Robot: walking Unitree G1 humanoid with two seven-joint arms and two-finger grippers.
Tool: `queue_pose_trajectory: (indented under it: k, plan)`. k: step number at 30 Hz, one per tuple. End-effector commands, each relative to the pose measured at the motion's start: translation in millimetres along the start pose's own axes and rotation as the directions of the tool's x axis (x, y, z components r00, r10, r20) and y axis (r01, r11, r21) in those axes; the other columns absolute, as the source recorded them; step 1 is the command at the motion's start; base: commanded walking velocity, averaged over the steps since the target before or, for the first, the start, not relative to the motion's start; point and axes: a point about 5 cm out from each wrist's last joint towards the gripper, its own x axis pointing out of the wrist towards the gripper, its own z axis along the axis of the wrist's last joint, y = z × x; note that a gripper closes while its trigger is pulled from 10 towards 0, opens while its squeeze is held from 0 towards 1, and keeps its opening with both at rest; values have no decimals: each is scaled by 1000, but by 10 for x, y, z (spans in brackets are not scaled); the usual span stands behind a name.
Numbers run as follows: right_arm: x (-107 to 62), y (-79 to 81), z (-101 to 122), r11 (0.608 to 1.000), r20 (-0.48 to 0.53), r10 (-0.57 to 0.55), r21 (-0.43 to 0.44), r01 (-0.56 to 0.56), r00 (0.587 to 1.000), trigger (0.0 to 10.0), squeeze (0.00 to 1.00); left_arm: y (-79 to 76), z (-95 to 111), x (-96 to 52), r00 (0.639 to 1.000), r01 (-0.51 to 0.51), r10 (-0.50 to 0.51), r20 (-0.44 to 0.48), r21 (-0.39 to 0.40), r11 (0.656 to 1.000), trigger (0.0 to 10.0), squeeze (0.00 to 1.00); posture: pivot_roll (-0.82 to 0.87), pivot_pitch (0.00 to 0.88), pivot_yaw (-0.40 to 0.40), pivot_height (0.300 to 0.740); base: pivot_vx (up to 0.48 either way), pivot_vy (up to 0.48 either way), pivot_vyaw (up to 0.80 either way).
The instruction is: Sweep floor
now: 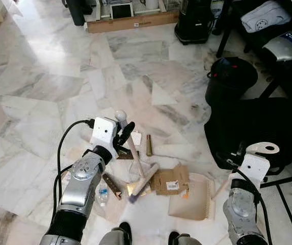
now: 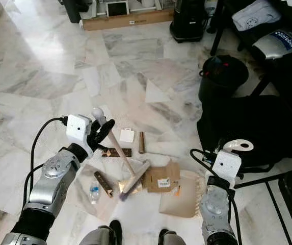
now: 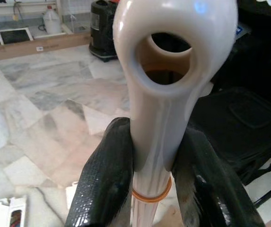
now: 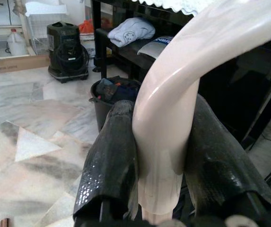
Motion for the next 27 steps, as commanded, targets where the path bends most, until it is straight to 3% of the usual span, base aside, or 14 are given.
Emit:
queue_pose_trajectory:
  k: [1, 10, 22, 27]
  plan:
    - [-78, 22, -98, 1000, -53, 21, -4, -21, 998, 10000, 0, -64, 77, 16, 998, 48, -47, 32, -17, 999, 10000, 0, 180, 252, 59, 740, 0, 0, 0]
    - [-33, 50, -80, 999, -54, 33, 3, -33, 998, 10000, 0, -175, 227, 107, 988, 131, -126, 83, -52, 990, 10000, 0, 183, 235, 55, 740, 0, 0, 0]
    - [46, 29, -31, 1000, -36, 27, 17, -26, 999, 10000, 0, -265, 225, 143, 978, 200, -193, 78, -108, 974, 10000, 0, 177, 213, 50, 740, 0, 0, 0]
    - [108, 23, 34, 999, -9, 20, 39, -20, 1000, 10000, 0, -167, 261, 172, 989, 126, -119, 91, -80, 989, 10000, 0, 167, 192, 44, 740, 0, 0, 0]
